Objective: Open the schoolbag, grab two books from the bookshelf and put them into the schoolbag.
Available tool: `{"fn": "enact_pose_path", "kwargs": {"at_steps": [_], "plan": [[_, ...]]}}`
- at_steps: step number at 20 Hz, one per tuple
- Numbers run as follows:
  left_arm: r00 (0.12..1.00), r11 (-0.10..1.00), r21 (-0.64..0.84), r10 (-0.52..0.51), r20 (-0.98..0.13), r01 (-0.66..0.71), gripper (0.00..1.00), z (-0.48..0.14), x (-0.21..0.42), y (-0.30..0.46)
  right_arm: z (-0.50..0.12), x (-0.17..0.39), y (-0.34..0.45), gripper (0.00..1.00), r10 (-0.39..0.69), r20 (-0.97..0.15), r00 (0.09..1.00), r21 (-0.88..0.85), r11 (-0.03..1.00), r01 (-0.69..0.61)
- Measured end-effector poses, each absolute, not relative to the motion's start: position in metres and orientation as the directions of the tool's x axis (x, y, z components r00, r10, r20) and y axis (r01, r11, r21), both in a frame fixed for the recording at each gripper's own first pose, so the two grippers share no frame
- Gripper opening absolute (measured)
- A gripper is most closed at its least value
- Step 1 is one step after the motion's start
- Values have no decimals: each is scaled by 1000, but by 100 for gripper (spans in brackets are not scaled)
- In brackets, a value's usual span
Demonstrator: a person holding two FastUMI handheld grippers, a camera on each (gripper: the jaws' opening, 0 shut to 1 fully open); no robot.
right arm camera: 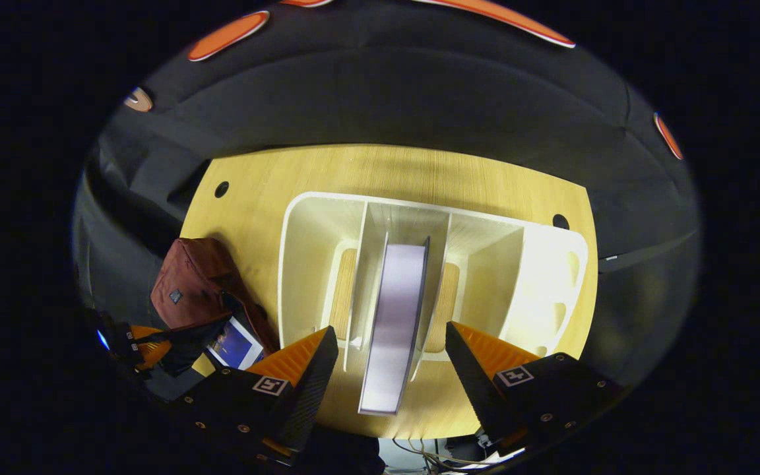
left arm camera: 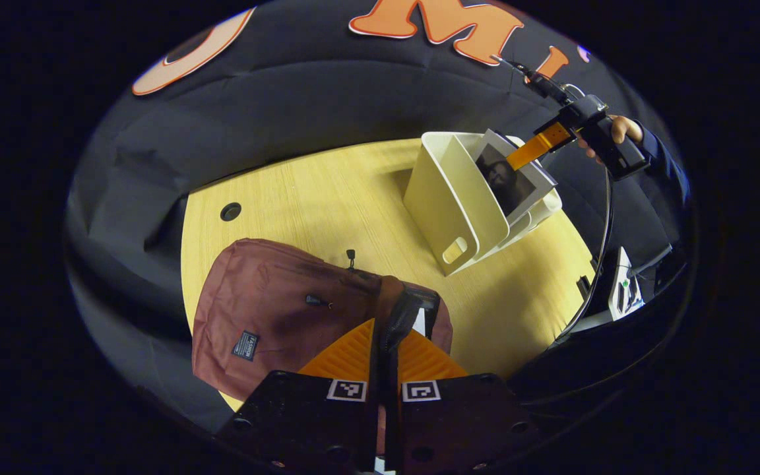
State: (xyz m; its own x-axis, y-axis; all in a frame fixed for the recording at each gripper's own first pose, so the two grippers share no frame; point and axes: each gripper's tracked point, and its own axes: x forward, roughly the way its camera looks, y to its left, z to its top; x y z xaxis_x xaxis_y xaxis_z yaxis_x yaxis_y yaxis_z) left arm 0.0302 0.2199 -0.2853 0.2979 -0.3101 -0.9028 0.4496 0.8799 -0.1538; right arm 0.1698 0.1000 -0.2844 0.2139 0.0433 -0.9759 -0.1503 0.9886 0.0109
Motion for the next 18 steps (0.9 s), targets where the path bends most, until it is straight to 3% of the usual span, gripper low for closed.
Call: {"fn": "enact_pose_path", "kwargs": {"at_steps": [2, 7, 9, 11, 12, 13, 15, 16, 17, 18], "plan": [[290, 888, -157, -301, -908, 431, 6, -290, 29, 219, -298, 174, 100, 97, 40, -981, 188, 10, 987, -162], [278, 902, -159, -285, -917, 400, 6, -296, 27, 213, -316, 177, 102, 56, 49, -989, 138, 25, 985, -172], [274, 906, -155, -277, -921, 394, 6, -297, 28, 211, -318, 178, 101, 45, 65, -990, 127, 43, 986, -164], [272, 909, -154, -272, -923, 386, 6, -298, 27, 209, -322, 177, 101, 43, 67, -990, 126, 46, 986, -161], [272, 911, -153, -269, -924, 383, 6, -298, 26, 208, -323, 177, 101, 53, 67, -990, 122, 48, 987, -153], [274, 913, -151, -266, -924, 378, 6, -298, 26, 207, -323, 177, 101, 43, 67, -990, 122, 48, 987, -151], [279, 919, -147, -259, -925, 367, 6, -297, 25, 207, -322, 176, 99, 41, 64, -991, 121, 47, 989, -141], [280, 920, -142, -254, -926, 366, 6, -297, 25, 208, -322, 176, 99, 32, 58, -991, 122, 41, 989, -140], [283, 919, -133, -248, -926, 370, 6, -297, 25, 210, -320, 176, 97, 40, 58, -991, 124, 41, 989, -140], [288, 919, -124, -242, -927, 375, 6, -294, 26, 212, -315, 174, 96, 40, 59, -989, 134, 40, 989, -140]]}}
